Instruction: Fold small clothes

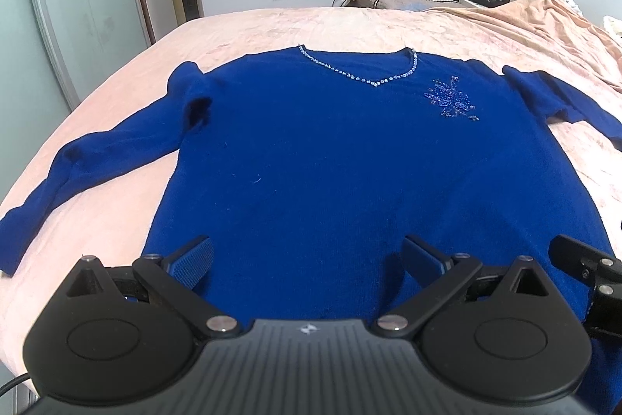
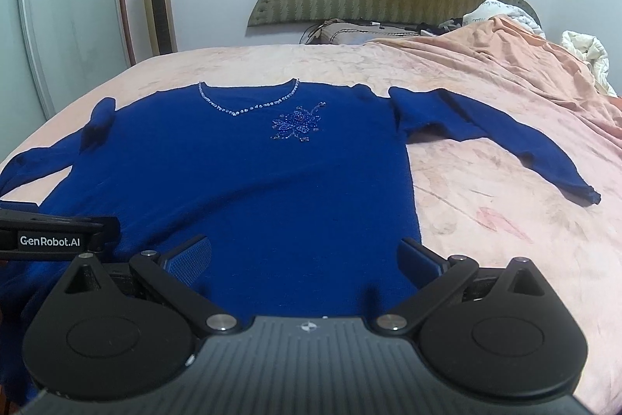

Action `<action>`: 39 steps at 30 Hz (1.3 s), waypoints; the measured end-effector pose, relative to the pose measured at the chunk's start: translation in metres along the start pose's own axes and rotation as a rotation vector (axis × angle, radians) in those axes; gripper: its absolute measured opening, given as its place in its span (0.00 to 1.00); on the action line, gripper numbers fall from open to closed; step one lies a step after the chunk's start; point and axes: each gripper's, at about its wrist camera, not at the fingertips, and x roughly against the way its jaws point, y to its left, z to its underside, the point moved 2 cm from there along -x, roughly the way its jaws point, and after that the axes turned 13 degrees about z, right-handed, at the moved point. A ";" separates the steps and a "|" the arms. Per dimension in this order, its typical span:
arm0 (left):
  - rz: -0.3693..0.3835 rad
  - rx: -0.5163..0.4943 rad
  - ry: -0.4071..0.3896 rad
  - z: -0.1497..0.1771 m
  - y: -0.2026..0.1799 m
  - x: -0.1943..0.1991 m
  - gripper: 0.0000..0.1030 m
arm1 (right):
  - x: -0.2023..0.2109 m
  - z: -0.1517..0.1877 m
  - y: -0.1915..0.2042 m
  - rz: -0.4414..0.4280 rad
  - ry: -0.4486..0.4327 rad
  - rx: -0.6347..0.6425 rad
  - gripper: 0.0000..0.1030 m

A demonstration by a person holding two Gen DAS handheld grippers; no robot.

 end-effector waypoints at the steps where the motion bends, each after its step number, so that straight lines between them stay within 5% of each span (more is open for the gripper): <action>1: -0.001 0.000 0.000 0.000 0.000 0.000 1.00 | 0.000 0.000 -0.001 -0.001 0.000 0.000 1.00; 22: -0.017 -0.013 0.000 -0.001 -0.001 0.000 1.00 | 0.002 -0.002 -0.003 -0.019 -0.020 -0.002 1.00; 34: -0.011 -0.123 -0.037 -0.033 -0.026 -0.009 1.00 | -0.014 -0.023 -0.026 -0.070 -0.138 0.042 1.00; 39: 0.002 -0.171 -0.033 -0.048 -0.044 -0.022 1.00 | -0.044 -0.037 -0.077 0.091 -0.135 0.029 1.00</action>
